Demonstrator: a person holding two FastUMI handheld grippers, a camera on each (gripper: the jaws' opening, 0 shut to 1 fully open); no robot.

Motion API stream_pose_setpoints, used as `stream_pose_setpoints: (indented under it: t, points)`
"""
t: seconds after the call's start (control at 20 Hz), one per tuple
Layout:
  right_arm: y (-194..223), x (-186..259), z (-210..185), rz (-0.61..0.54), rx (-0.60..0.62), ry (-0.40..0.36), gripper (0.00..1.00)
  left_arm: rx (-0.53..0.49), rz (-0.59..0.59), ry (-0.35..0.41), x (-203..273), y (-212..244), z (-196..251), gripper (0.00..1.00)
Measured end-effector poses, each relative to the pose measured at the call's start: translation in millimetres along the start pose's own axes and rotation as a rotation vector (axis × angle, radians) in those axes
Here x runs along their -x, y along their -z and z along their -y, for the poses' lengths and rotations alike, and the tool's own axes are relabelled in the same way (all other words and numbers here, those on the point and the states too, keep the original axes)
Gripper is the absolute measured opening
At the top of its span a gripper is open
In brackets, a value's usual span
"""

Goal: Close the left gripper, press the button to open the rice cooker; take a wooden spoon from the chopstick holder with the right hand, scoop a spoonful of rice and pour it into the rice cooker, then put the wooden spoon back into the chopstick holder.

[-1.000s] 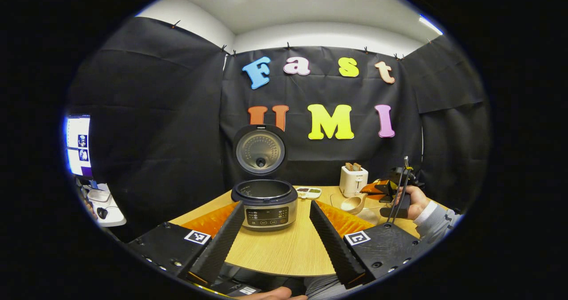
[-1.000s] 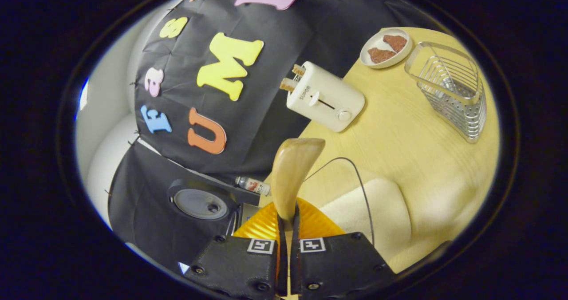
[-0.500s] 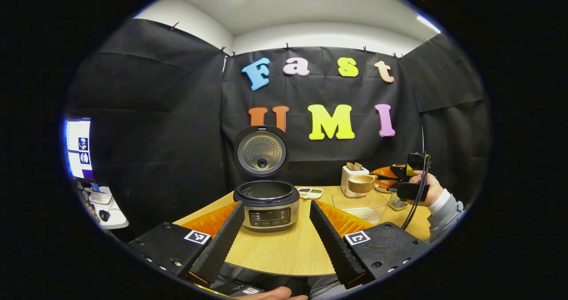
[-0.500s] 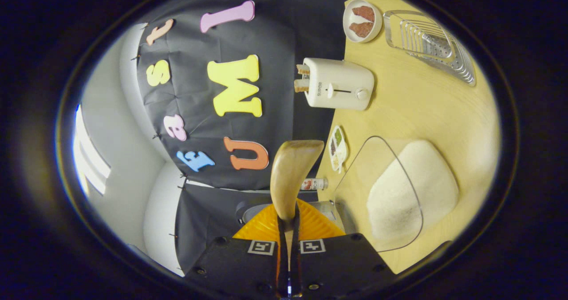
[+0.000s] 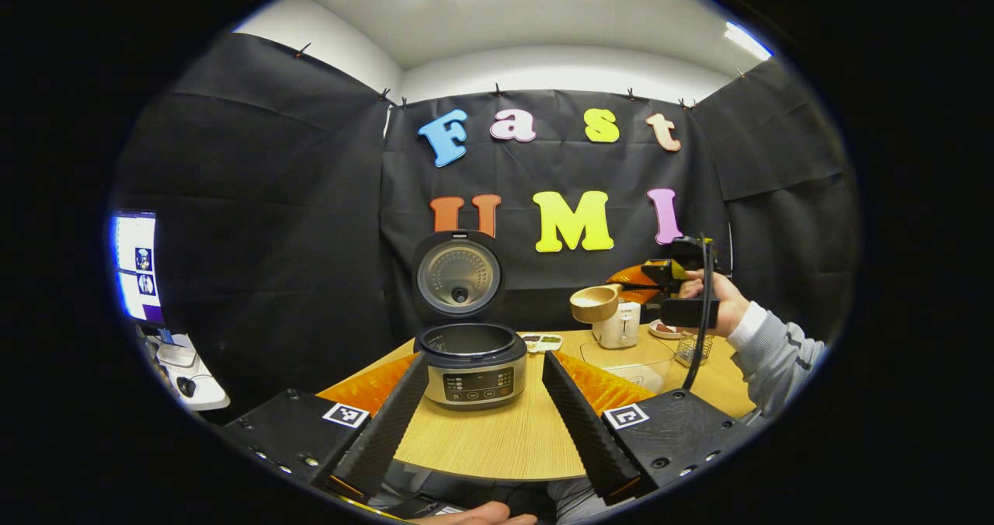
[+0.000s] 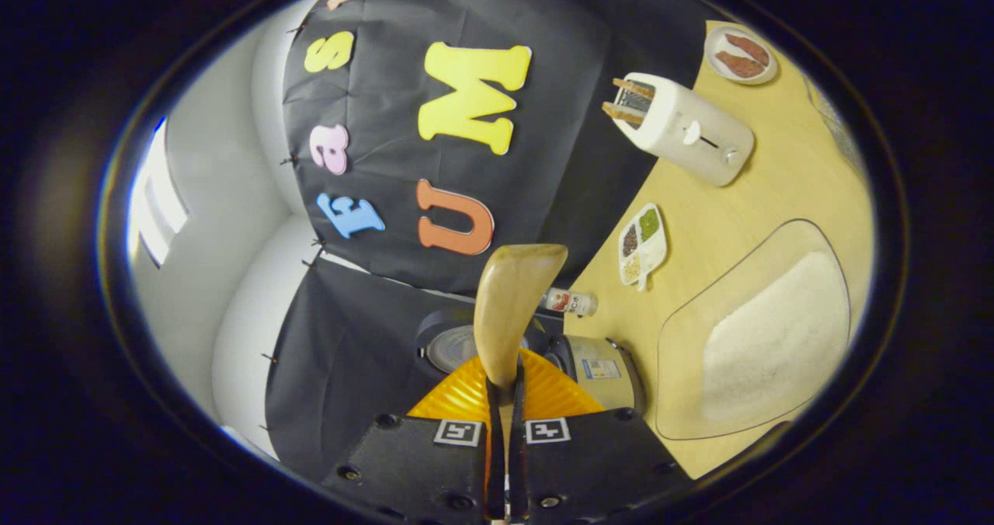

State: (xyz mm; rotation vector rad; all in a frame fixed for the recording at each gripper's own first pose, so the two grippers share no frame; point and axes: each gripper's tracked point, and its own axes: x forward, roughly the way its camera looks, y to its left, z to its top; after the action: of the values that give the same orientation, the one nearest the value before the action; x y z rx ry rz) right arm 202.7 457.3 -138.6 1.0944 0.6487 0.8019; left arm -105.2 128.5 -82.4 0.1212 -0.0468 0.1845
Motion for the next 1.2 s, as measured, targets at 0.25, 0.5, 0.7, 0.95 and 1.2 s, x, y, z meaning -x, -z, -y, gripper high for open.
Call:
stream_pose_setpoints:
  t: [0.25,0.5,0.7,0.95,1.2]
  points:
    - [29,-64,-31,-0.053,0.180,0.056,0.07,-0.014,0.017,-0.013,12,-1,-18,0.94]
    - [40,-114,-58,-0.018,0.371,0.123,0.08,-0.046,0.009,-0.042,13,8,-32,0.94]
    - [51,-142,-76,0.009,0.519,0.166,0.07,-0.044,-0.006,-0.056,17,17,-39,0.95]
    - [56,-166,-76,0.043,0.727,0.247,0.08,-0.056,0.009,-0.065,25,12,-44,0.95]
    - [72,-177,-79,0.072,0.926,0.257,0.08,-0.053,0.042,-0.099,31,5,-55,0.96]
